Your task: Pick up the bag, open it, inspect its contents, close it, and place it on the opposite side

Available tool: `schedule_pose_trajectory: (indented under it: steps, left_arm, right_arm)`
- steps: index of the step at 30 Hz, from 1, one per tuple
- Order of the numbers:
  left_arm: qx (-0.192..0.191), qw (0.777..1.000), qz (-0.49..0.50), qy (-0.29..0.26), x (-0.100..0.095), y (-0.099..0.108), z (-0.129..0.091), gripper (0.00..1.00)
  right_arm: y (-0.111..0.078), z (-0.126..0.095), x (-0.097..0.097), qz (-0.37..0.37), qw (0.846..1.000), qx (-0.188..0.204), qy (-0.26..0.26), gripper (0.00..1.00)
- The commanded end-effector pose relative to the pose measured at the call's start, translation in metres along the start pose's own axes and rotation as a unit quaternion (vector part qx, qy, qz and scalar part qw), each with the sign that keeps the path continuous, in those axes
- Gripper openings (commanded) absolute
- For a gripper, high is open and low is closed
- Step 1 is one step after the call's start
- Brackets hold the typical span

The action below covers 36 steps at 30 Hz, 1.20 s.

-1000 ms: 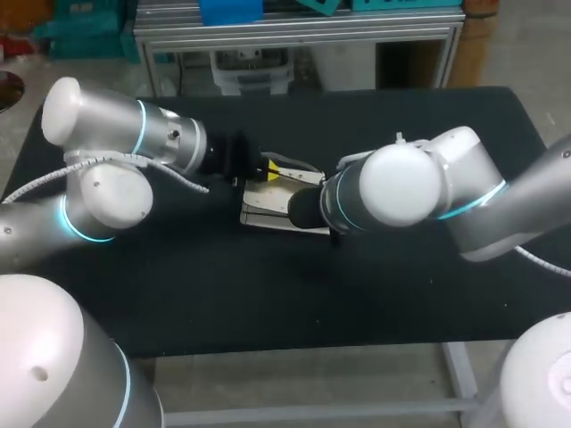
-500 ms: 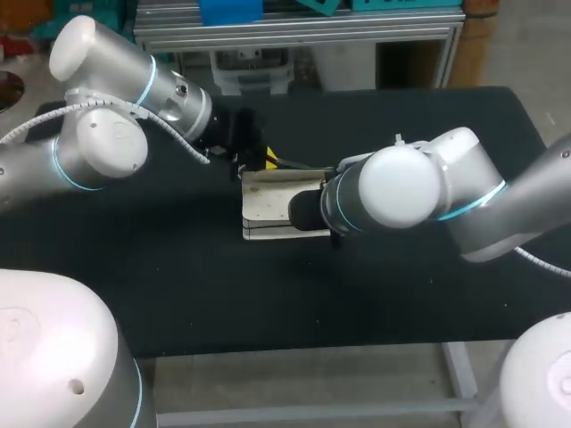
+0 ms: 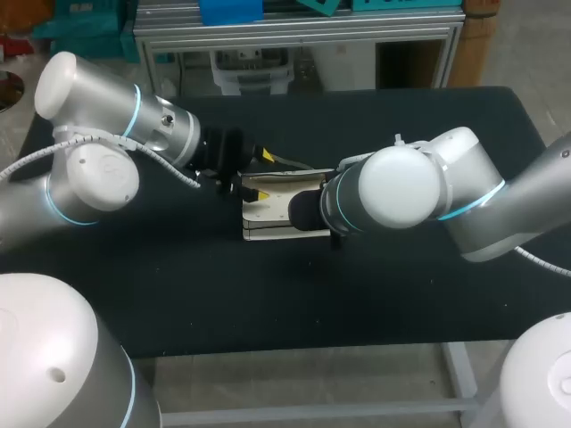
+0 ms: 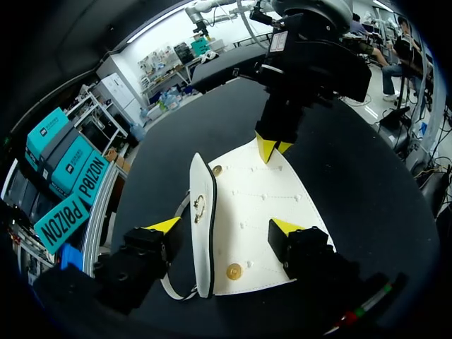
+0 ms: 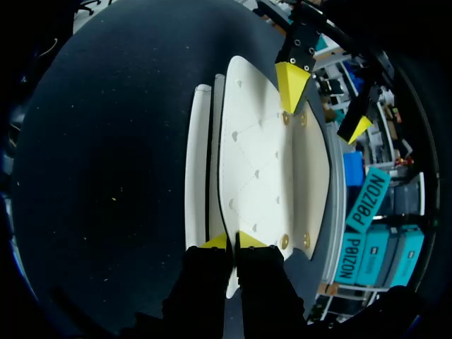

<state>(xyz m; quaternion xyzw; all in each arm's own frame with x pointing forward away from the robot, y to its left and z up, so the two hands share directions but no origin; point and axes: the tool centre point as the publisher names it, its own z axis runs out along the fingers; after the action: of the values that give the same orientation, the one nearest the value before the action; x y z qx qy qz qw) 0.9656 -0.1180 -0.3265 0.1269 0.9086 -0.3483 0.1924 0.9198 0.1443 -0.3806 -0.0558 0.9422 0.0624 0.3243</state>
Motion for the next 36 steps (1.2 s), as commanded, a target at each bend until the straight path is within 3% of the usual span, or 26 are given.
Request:
schedule_pose_trajectory:
  steps: [1,11,16,24,27,36]
  left_arm:
    - [-0.002,1.000,-0.003,-0.023,-0.003,0.002,0.018,0.80]
    - [-0.012,0.999,-0.036,-0.008,-0.032,0.012,0.042,0.59]
    - [-0.023,0.999,-0.049,-0.007,-0.041,0.020,0.049,0.58]
    - [-0.026,0.998,-0.059,-0.003,-0.049,0.027,0.050,0.38]
    - [-0.034,0.998,-0.058,-0.001,-0.048,0.027,0.050,0.01]
    - [-0.037,0.995,-0.091,0.027,-0.050,0.029,0.050,0.00]
  right_arm:
    - [0.000,0.001,0.002,0.000,1.000,-0.001,-0.002,0.00]
    - [0.000,0.001,0.002,0.000,1.000,-0.001,-0.002,0.00]
    - [0.000,0.001,0.002,0.000,1.000,-0.001,-0.002,0.00]
    - [0.000,0.001,0.002,0.000,1.000,-0.001,-0.002,0.00]
    - [0.000,0.001,0.002,0.000,1.000,-0.001,-0.002,0.00]
    - [0.000,0.001,0.002,0.000,1.000,-0.001,-0.002,0.00]
